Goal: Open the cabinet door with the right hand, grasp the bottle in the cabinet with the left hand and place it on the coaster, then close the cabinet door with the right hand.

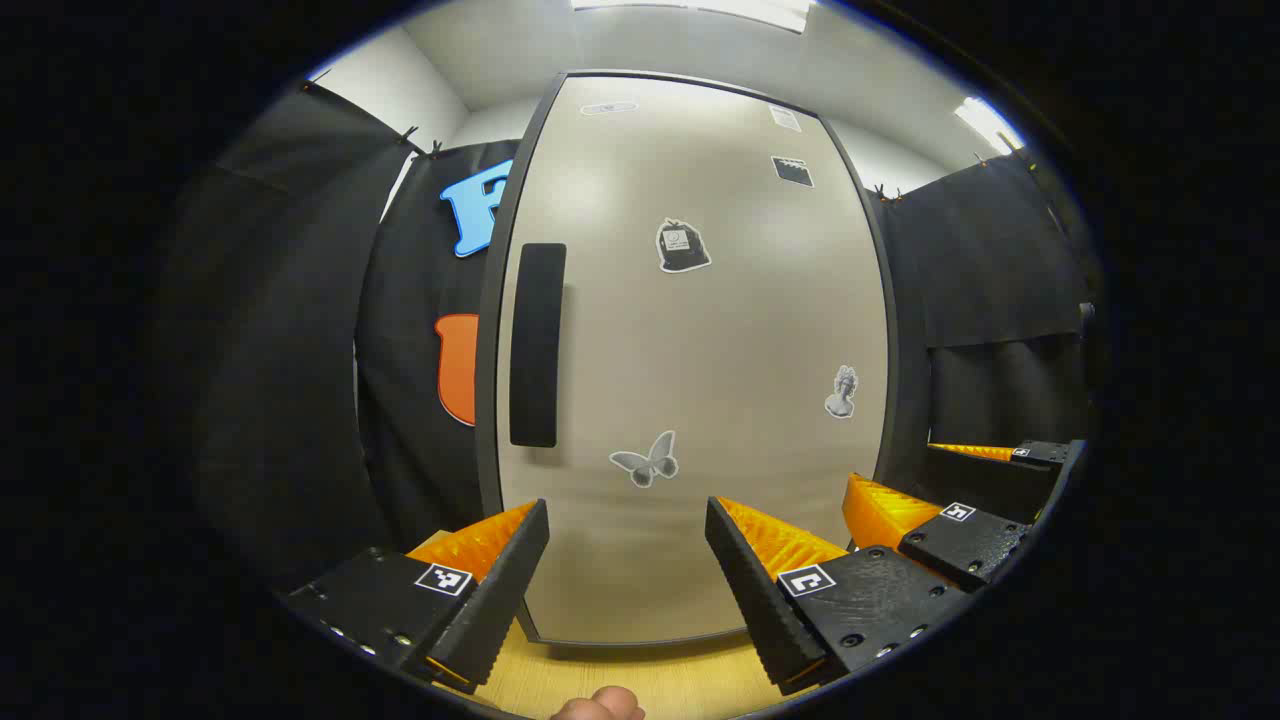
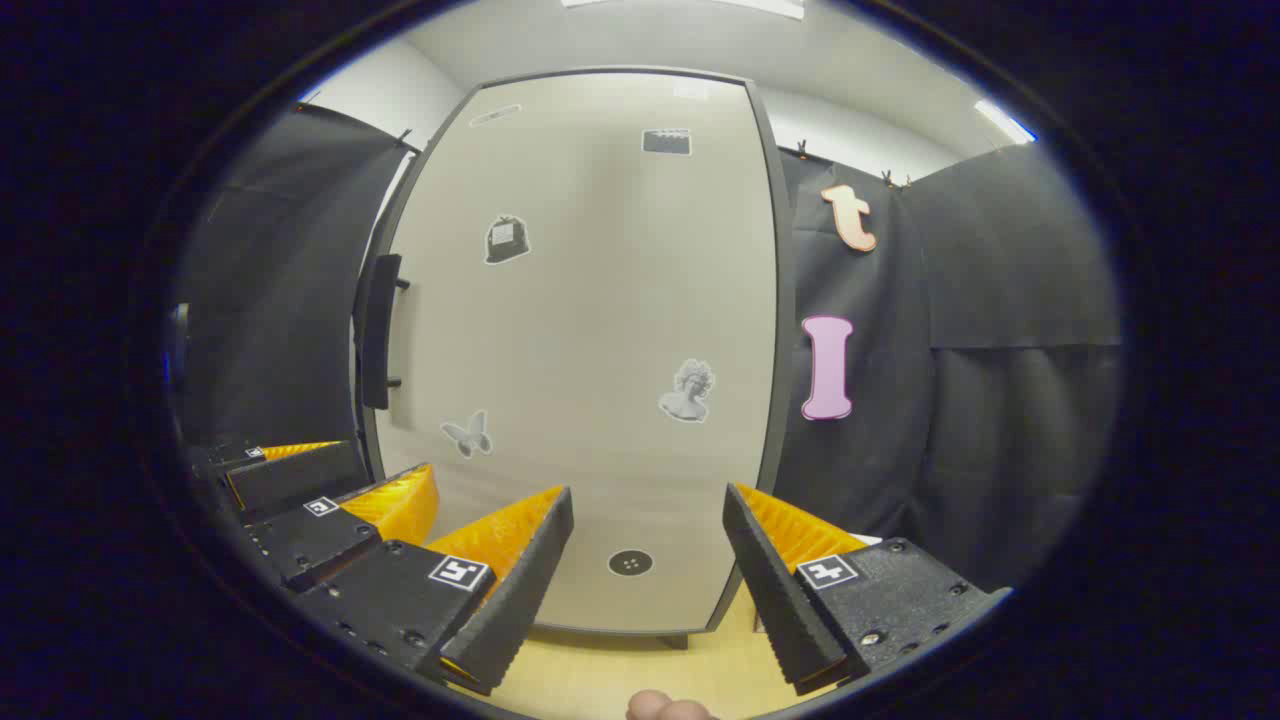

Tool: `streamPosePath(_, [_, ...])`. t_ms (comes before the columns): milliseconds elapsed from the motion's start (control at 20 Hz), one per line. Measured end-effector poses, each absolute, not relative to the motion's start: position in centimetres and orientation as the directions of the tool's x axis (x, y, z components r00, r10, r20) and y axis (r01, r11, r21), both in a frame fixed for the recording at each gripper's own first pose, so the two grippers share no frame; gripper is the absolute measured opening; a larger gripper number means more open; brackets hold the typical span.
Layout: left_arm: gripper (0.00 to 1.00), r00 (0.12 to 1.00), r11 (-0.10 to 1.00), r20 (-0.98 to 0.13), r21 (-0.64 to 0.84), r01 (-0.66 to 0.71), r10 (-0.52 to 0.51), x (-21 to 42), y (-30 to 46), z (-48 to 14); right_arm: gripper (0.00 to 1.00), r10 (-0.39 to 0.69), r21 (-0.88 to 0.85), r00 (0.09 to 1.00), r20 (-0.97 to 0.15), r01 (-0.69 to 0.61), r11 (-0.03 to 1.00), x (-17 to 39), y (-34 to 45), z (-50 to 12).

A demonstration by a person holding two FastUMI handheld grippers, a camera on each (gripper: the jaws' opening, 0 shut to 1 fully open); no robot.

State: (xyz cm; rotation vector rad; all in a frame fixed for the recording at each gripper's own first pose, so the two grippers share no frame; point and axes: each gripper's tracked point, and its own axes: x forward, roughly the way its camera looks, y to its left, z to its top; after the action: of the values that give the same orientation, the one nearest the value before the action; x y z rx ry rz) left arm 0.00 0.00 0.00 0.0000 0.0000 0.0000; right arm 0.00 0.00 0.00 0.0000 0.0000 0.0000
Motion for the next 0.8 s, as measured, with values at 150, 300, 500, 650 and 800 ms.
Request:
streamPosePath(150, [0.95,1.000,1.000,0.007,0.011,-0.002,0.002,0.1,0.0,0.2,0.97,0.011,0.007,1.000,-0.006,-0.011,1.000,0.1,0.1,-0.2])
streamPosePath(300, [0.95,1.000,1.000,-0.017,0.009,0.004,-0.004,-0.1,0.0,-0.3,0.97,0.022,0.013,1.000,-0.012,-0.022,1.000,0.2,0.3,-0.3])
streamPosePath(500, [0.95,1.000,1.000,0.003,0.021,-0.004,0.004,-0.2,0.6,0.3,0.96,0.043,0.014,0.999,-0.004,-0.043,0.999,0.1,1.0,0.0])
streamPosePath(650, [0.95,1.000,1.000,0.013,0.016,-0.004,0.004,-0.5,0.7,0.5,0.97,0.059,0.011,0.998,0.004,-0.059,0.998,0.0,1.3,0.2])
streamPosePath(800, [0.95,1.000,1.000,0.009,0.017,0.003,-0.003,-0.6,0.7,0.6,0.96,0.071,0.010,0.997,0.019,-0.071,0.997,-0.1,1.5,0.8])
